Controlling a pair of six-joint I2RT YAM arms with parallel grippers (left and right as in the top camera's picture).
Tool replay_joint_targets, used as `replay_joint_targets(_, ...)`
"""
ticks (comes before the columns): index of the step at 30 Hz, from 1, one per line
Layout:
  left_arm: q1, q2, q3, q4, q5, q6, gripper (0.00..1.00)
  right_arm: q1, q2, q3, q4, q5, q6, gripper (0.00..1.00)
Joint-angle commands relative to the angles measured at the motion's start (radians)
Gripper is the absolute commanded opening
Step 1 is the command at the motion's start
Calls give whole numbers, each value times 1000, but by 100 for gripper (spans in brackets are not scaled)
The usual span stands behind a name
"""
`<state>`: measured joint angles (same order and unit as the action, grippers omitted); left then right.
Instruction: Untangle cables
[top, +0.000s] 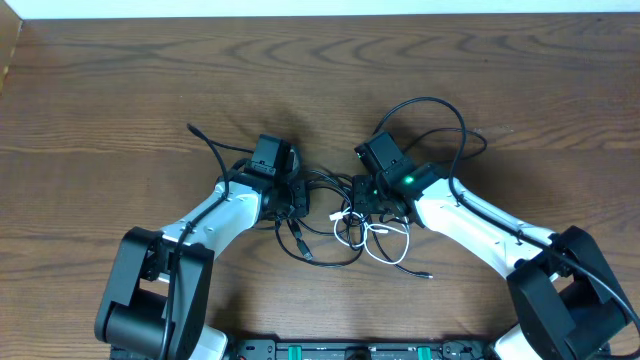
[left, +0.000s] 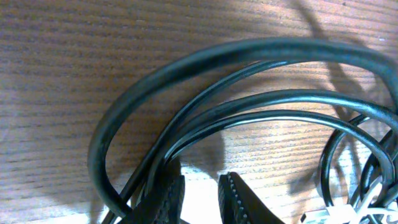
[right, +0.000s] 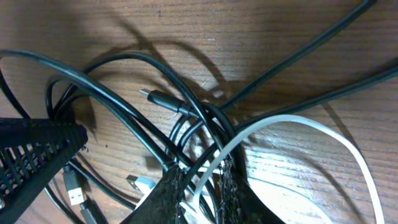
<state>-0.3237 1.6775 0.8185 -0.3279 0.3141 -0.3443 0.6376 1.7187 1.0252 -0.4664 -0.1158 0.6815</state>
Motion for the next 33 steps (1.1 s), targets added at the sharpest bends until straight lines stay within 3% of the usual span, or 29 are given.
replay_joint_targets(1,4,35,-42,-13,-76,-10,26,17,36,-8,8,13,25,19)
replay_joint_targets(5,4,35,-42,-13,-75,-10,26,20,65,-8,22,12,56,18)
replay_joint_targets(7,4,35,-42,-13,-75,-10,26,19,68,-8,28,9,58,1)
replay_joint_targets(12,4,35,-42,-13,-75,-10,26,-9,18,8,63,-125,2,1)
replay_joint_targets(20,4,35,-42,-13,-76,-10,26,-112,-236,10,141,-280,-78,1)
replay_joint_targets(28,4,35,-42,-13,-76,-10,26,-220,-522,10,109,-278,-141,1)
replay_joint_targets(33,4,35,-42,-13,-75,-10,26,-295,-645,10,-4,-202,-141,1)
